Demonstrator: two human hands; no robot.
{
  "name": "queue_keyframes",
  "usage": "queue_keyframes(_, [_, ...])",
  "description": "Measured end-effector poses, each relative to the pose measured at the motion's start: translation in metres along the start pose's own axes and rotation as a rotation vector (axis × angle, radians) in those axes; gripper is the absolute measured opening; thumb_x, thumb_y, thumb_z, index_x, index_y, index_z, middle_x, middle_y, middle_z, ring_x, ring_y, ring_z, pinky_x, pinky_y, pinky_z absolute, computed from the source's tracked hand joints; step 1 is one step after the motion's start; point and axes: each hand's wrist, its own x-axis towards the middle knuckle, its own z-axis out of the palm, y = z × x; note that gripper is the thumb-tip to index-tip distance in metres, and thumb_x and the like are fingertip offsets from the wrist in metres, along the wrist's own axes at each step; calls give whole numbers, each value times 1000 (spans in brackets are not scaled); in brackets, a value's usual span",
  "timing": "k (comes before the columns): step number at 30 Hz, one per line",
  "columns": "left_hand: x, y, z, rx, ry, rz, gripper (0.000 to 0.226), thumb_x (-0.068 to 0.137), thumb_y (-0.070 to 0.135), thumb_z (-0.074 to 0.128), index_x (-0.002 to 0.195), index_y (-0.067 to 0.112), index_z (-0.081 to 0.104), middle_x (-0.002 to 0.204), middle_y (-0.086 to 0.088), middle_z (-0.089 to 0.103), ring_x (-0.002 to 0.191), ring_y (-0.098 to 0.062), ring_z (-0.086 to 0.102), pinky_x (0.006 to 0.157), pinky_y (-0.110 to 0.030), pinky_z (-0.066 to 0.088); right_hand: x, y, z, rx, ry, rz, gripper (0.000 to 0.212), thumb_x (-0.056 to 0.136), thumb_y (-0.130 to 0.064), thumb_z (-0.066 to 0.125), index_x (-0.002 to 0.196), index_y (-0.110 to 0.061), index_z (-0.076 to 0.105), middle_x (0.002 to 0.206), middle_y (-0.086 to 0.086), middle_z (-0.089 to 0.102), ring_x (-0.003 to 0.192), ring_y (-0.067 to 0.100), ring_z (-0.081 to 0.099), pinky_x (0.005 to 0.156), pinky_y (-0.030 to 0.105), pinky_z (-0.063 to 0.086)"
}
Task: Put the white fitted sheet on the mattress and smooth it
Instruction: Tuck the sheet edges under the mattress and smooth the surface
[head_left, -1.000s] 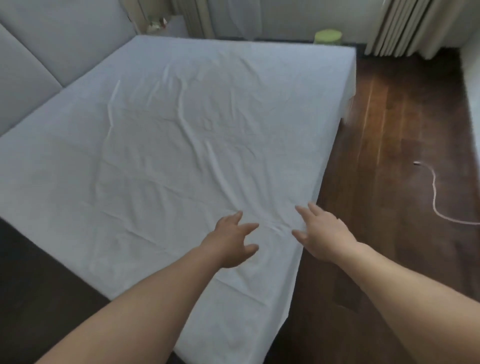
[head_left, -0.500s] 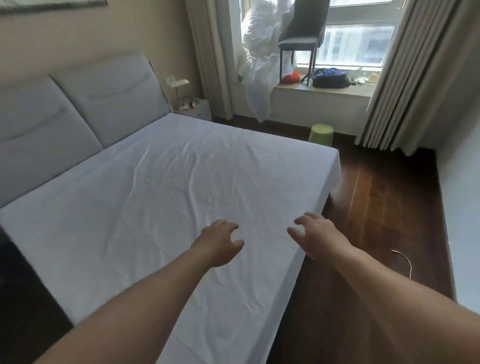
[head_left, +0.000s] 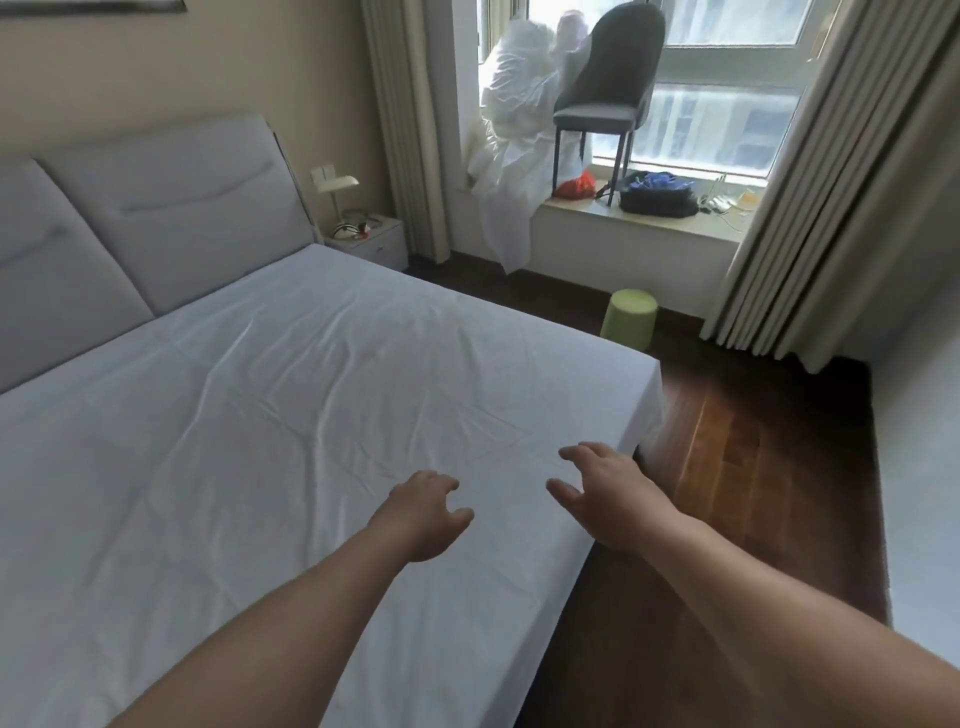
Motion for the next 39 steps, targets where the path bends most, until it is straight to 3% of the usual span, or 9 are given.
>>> queue_keyframes(8, [147, 148, -25, 18, 101, -70, 65, 97, 55, 52, 153, 24, 42, 163, -1, 33, 146, -24, 38, 117, -44, 36, 146, 151, -77, 40, -9, -73, 64, 98, -62, 46, 151, -26, 42, 158, -3, 40, 143, 24, 40, 116, 45, 39])
queue_keyframes(13, [217, 246, -56, 14, 105, -170, 65, 97, 56, 51, 153, 24, 43, 164, 0, 31, 146, -23, 37, 117, -42, 36, 240, 234, -153, -28, -125, -160, 61, 98, -62, 48, 146, -24, 50, 153, -1, 45, 134, 25, 49, 110, 44, 45])
queue_keyframes(21, [330, 319, -108, -18, 177, -238, 67, 97, 57, 52, 155, 25, 40, 166, 1, 26, 147, -26, 35, 117, -44, 35, 398, 254, -229, -94, -117, -344, 55, 99, -58, 50, 144, -26, 52, 148, 0, 50, 126, 25, 55, 103, 41, 49])
queue_keyframes(33, [532, 363, -141, -203, 171, -406, 64, 97, 55, 51, 153, 24, 42, 164, 2, 31, 145, -23, 39, 115, -40, 38, 632, 300, -266, -231, -251, -490, 57, 98, -59, 51, 146, -28, 49, 144, -2, 53, 125, 24, 56, 101, 38, 49])
queue_keyframes(39, [614, 393, -153, -248, 225, -591, 64, 97, 56, 51, 152, 25, 43, 163, 3, 32, 142, -22, 41, 112, -39, 41, 753, 317, -263, -215, -349, -690, 56, 98, -59, 51, 144, -27, 50, 141, 0, 54, 121, 24, 59, 102, 39, 49])
